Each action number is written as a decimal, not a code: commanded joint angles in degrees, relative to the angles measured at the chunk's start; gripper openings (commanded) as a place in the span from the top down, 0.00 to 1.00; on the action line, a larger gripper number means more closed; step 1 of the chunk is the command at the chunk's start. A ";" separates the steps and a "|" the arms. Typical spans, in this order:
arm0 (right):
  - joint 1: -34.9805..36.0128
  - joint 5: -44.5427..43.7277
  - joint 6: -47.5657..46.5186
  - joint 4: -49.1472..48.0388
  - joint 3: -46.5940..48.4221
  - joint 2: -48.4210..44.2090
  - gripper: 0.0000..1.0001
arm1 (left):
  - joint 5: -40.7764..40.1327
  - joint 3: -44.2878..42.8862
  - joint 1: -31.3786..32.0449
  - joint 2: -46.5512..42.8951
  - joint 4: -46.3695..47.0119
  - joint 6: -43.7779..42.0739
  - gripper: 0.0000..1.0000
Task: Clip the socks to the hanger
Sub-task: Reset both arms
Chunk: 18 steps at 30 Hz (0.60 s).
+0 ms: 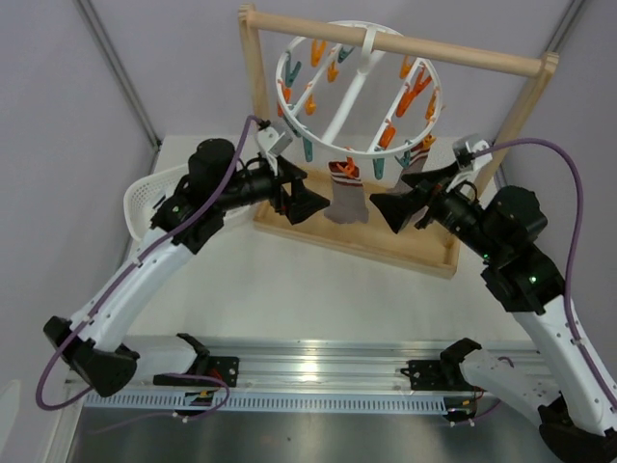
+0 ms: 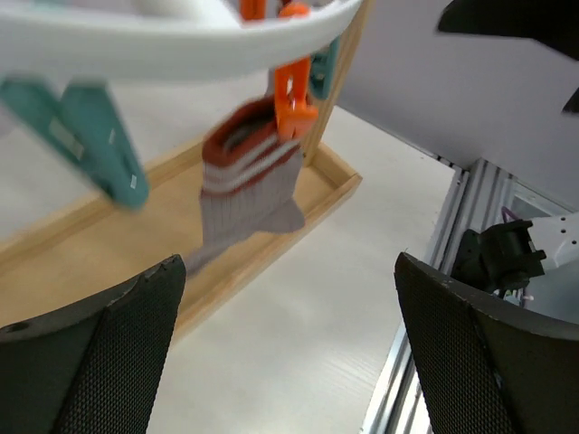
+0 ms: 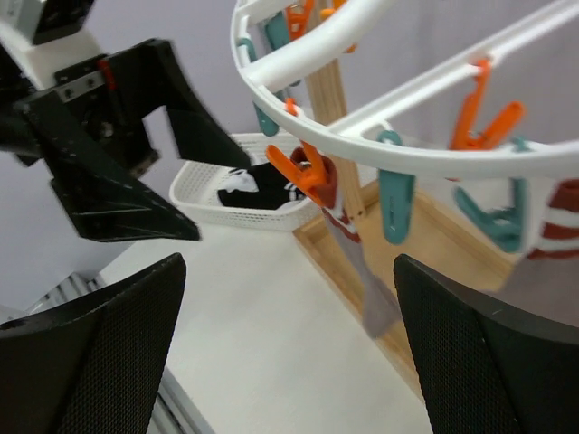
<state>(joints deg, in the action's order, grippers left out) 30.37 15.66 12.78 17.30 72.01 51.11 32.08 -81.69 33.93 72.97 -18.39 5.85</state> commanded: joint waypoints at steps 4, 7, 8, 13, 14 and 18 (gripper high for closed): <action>0.04 -16.87 -3.28 8.78 -0.38 -8.74 0.00 | -22.78 8.64 -0.27 -16.87 -9.45 8.29 0.00; 0.04 -26.10 -4.07 12.14 -1.52 -13.22 0.00 | -31.68 14.18 -0.10 -25.47 -16.29 10.66 0.01; -0.05 -28.03 -4.34 13.19 -2.30 -14.54 0.01 | -34.59 17.76 -0.18 -27.68 -17.89 11.37 0.01; 0.04 -37.09 -6.01 17.68 -5.12 -23.94 0.01 | -44.80 29.21 -0.10 -43.67 -23.08 13.40 0.01; 0.04 -38.06 -6.62 18.20 -5.64 -25.43 0.00 | -48.39 30.35 -0.18 -49.10 -24.31 13.58 0.01; 0.13 -42.11 -8.02 19.70 -9.95 -32.90 0.00 | -55.52 36.68 -0.18 -60.30 -26.34 13.66 0.00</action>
<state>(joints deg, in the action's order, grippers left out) 30.37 -19.68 7.20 34.09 64.40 21.65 -13.08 -47.53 33.95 17.89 -41.54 17.69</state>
